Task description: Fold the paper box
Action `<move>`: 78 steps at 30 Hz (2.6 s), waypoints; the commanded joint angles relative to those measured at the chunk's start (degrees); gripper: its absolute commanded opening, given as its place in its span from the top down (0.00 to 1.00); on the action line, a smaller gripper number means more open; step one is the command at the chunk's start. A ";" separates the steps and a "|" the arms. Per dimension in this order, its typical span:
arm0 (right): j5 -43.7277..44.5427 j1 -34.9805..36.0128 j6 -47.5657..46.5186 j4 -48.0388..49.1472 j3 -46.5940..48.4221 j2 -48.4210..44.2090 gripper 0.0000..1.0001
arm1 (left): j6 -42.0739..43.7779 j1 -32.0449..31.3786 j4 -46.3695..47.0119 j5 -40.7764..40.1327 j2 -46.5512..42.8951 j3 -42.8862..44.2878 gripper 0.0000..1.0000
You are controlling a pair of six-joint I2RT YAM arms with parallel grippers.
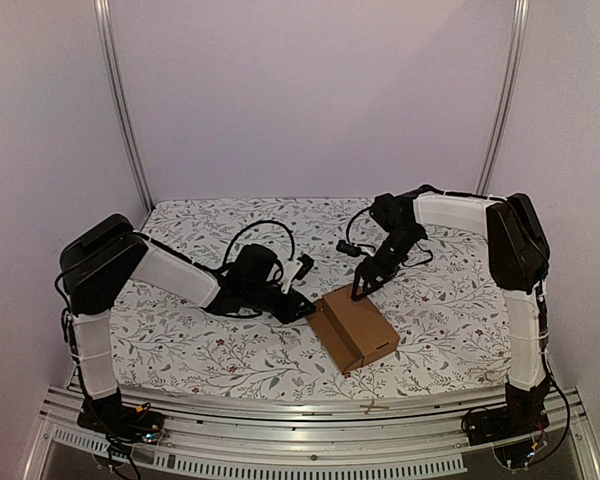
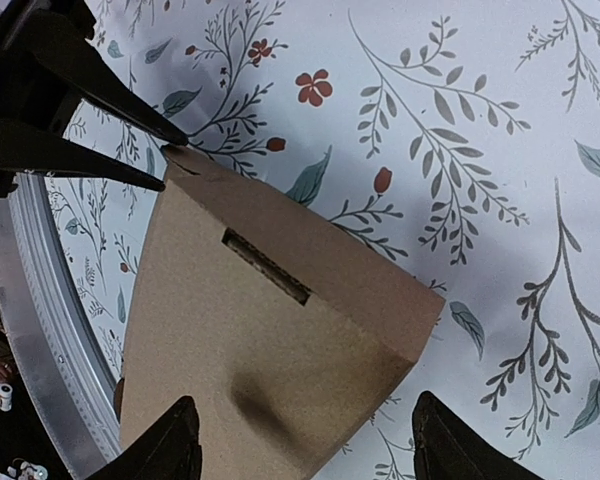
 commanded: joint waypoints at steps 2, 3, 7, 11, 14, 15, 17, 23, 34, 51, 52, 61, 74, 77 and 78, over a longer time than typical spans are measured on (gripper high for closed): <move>-0.94 -0.14 0.38 -0.86 0.63 1.32 0.30 | 0.40 0.67 -1.14 -0.73 2.21 2.00 0.81; -0.96 -0.14 0.32 -0.84 0.56 1.27 0.31 | 0.52 0.67 -1.18 -0.97 2.26 2.07 0.81; -0.83 -0.11 0.04 -0.85 0.33 1.50 0.32 | 0.60 0.67 -1.27 -1.51 2.49 2.26 0.82; -1.21 -0.14 -0.07 -0.77 0.25 1.77 0.33 | 1.07 0.67 -1.01 -0.85 2.85 2.60 0.88; -1.60 -0.17 -0.14 -0.74 0.31 1.90 0.34 | 1.58 0.67 -0.96 -0.13 3.32 3.08 0.94; -1.65 -0.15 -0.16 -0.74 0.34 1.94 0.34 | 1.74 0.67 -1.07 0.05 3.45 3.32 0.96; -1.50 -0.10 -0.16 -0.75 0.30 2.03 0.34 | 2.08 0.67 -1.46 0.11 3.56 3.76 0.99; -1.75 -0.13 0.01 -0.64 0.56 2.62 0.36 | 3.59 -0.19 -2.42 -1.24 2.86 3.92 1.00; -1.82 -0.71 1.51 -0.68 1.38 4.21 0.38 | 11.44 -5.66 -2.88 -9.40 0.75 2.15 1.00; -1.91 -1.61 1.77 -0.66 1.92 5.39 0.39 | 12.61 -7.63 3.53 -12.63 -2.28 -2.90 1.00; -1.92 -1.71 1.77 -0.67 1.92 5.50 0.39 | 12.68 -7.67 3.83 -12.69 -2.33 -3.07 1.00; -1.48 -1.89 1.75 -0.76 2.01 6.31 0.40 | 12.95 -8.42 12.51 -15.33 -3.03 -7.73 1.00; -2.24 -1.97 0.70 -1.06 2.01 6.13 0.40 | 11.29 -9.44 10.01 -18.63 -1.82 -4.80 1.00; -1.90 -1.96 0.38 -1.03 1.84 5.98 0.39 | 9.71 -9.22 8.65 -20.54 -1.11 -3.93 1.00; -1.97 -1.94 0.30 -1.07 1.77 5.92 0.40 | 9.03 -8.99 8.37 -20.88 -0.95 -3.76 1.00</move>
